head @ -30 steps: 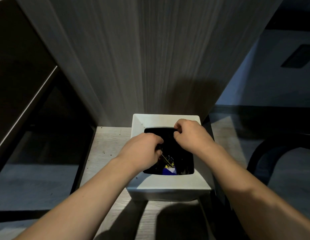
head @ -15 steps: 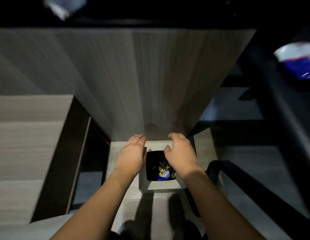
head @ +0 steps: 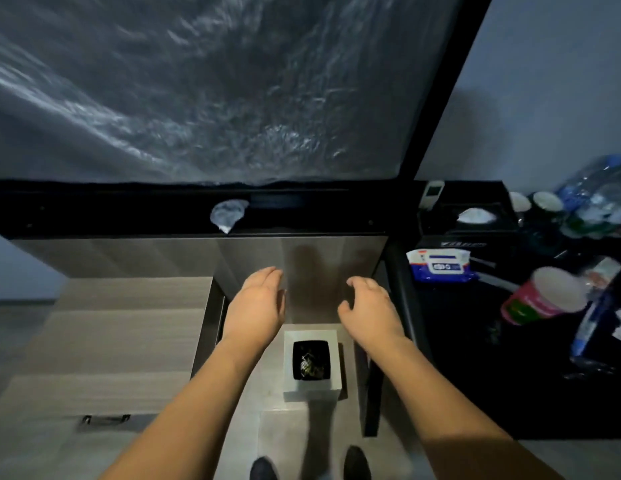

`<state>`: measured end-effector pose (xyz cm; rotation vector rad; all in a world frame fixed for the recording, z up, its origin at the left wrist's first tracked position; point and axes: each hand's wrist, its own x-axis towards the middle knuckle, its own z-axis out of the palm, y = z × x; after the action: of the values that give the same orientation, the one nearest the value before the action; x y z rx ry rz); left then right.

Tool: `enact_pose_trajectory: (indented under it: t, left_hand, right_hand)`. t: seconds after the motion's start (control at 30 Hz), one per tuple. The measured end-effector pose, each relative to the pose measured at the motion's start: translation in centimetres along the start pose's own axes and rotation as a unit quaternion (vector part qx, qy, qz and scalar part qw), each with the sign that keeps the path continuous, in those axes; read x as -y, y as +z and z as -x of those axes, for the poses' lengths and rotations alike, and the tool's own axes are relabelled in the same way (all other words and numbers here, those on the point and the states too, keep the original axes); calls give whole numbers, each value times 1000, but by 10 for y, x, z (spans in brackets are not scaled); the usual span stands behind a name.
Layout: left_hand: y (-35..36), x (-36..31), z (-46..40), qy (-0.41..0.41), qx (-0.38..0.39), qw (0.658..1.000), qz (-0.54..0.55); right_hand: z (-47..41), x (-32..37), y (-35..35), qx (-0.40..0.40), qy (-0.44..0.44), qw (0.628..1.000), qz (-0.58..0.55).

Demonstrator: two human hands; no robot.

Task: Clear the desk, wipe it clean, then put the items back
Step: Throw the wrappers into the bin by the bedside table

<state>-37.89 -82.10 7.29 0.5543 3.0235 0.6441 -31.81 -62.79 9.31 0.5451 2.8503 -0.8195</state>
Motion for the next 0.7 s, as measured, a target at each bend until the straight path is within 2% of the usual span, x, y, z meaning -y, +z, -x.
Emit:
enact_pose_trajectory:
  t: [0.3,0.53,0.7]
  left_hand:
    - [-5,-44,0,21,2,1000,5]
    - [-9,-73,-12,111,24,993,6]
    - [2,-110,-17,202,63,977,24]
  right_hand:
    - [23,-27,-33,-23,39,999,-24]
    - [48,-39,-47,-59,104,992,-42]
    - [82,-66,-58,-115,188,973,-65]
